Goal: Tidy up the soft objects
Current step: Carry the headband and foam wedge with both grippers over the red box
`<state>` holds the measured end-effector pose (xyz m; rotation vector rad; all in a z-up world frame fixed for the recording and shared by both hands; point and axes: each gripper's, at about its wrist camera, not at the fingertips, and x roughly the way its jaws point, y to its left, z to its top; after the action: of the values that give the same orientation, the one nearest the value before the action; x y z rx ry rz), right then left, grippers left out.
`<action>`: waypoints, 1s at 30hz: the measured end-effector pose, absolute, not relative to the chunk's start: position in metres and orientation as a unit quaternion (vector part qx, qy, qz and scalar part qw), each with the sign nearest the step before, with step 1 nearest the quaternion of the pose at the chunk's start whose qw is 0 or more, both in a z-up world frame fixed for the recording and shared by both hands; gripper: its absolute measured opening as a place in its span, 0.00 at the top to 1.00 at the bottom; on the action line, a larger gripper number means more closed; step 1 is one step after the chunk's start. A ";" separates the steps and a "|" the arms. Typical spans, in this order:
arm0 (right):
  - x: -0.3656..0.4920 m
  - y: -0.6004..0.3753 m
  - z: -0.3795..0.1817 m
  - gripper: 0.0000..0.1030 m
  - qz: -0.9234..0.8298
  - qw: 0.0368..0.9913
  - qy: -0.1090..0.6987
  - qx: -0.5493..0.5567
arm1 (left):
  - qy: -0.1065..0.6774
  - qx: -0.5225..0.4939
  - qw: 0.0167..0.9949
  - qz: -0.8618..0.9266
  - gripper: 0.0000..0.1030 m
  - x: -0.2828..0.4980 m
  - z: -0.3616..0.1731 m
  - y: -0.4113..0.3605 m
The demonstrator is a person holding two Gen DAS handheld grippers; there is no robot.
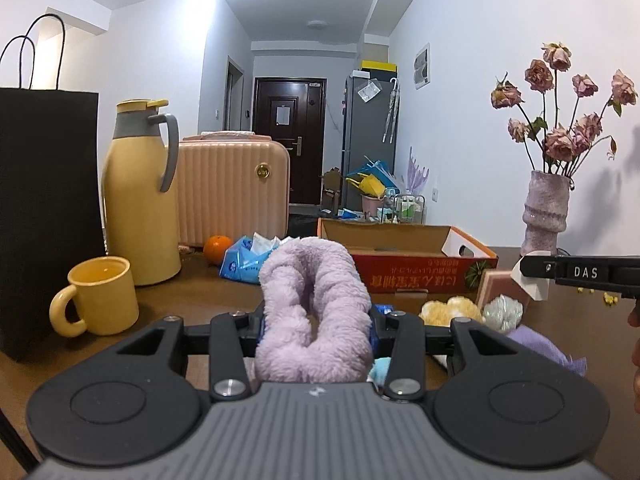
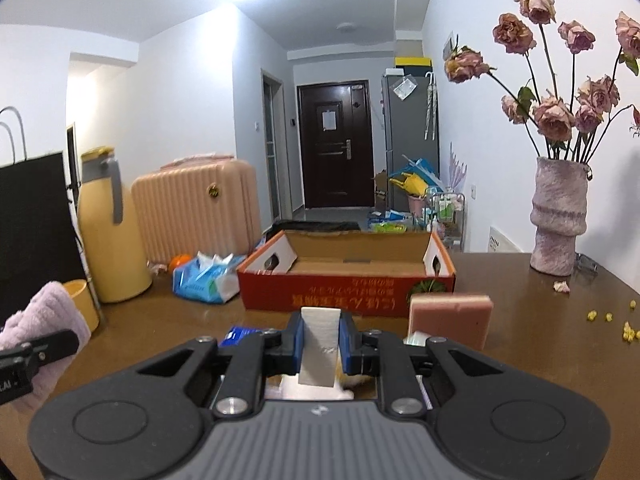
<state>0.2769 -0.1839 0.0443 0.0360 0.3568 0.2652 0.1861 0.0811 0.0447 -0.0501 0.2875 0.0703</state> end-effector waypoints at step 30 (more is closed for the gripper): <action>0.402 -0.208 0.081 0.83 0.095 0.985 0.137 0.048 | 0.148 -0.061 0.987 0.025 0.59 0.332 0.088 0.061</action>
<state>0.4015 -0.2078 0.0813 0.0971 0.2752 0.1913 0.3315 0.0614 0.0883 -0.1233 0.2980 0.0504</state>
